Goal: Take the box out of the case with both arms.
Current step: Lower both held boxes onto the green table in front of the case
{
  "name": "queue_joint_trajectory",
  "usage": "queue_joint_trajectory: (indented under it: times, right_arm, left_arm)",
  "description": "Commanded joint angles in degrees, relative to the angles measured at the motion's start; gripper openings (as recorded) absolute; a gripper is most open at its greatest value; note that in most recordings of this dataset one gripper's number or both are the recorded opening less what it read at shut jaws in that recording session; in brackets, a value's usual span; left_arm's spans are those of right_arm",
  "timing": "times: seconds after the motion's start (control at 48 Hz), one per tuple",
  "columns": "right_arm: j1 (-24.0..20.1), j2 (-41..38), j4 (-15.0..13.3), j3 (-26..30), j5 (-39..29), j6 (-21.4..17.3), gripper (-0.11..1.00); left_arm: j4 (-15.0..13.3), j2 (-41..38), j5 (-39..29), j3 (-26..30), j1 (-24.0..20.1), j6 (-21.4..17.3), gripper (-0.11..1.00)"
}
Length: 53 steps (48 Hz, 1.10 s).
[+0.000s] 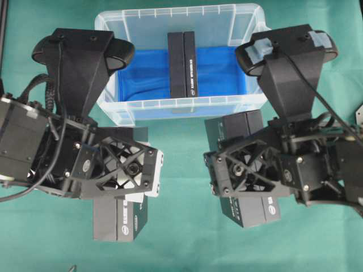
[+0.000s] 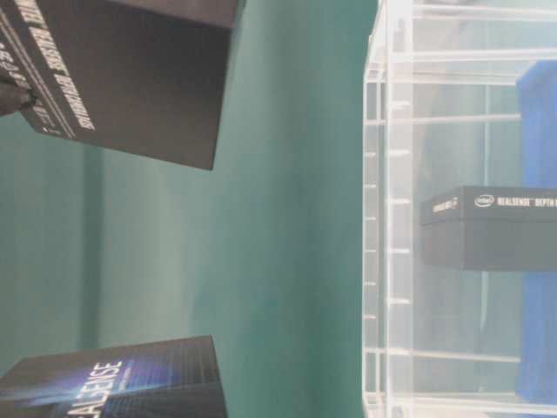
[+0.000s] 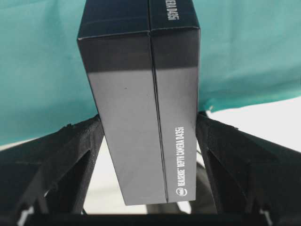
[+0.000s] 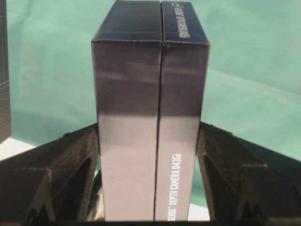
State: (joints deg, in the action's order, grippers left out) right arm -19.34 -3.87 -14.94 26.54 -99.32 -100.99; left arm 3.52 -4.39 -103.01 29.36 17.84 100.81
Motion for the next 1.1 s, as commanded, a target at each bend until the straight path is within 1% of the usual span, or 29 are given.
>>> queue_joint_trajectory:
  times: [0.0,0.521,0.688,0.792,0.938,1.042,1.083]
  right_arm:
    - [-0.4,0.8,-0.3,1.7,-0.1,0.0,0.65]
    - [-0.4,0.8,-0.3,1.3,-0.1,0.0,0.65]
    - [-0.4,0.2,-0.3,1.0,-0.1,0.1,0.65]
    - [-0.4,-0.3,-0.3,-0.2,-0.2,0.1,0.65]
    - [-0.4,-0.9,0.0,-4.3,0.1,-0.1,0.65]
    - [-0.4,-1.0,0.5,-7.7,1.5,-0.5,0.65]
    - [-0.2,-1.0,0.8,-9.1,2.4,-1.0,0.65]
  left_arm:
    - [0.3,1.0,0.2,0.6,0.3,0.0,0.64]
    - [0.3,1.0,0.2,0.6,0.3,-0.1,0.64]
    - [0.3,1.2,0.2,-1.0,0.3,0.1,0.64]
    - [0.3,1.3,0.7,-2.3,0.3,0.2,0.64]
    - [1.5,1.4,2.5,-5.9,0.3,0.2,0.64]
    - [1.6,1.9,5.4,-10.9,0.2,0.3,0.64]
    - [1.6,2.4,8.2,-13.9,0.2,0.4,0.64]
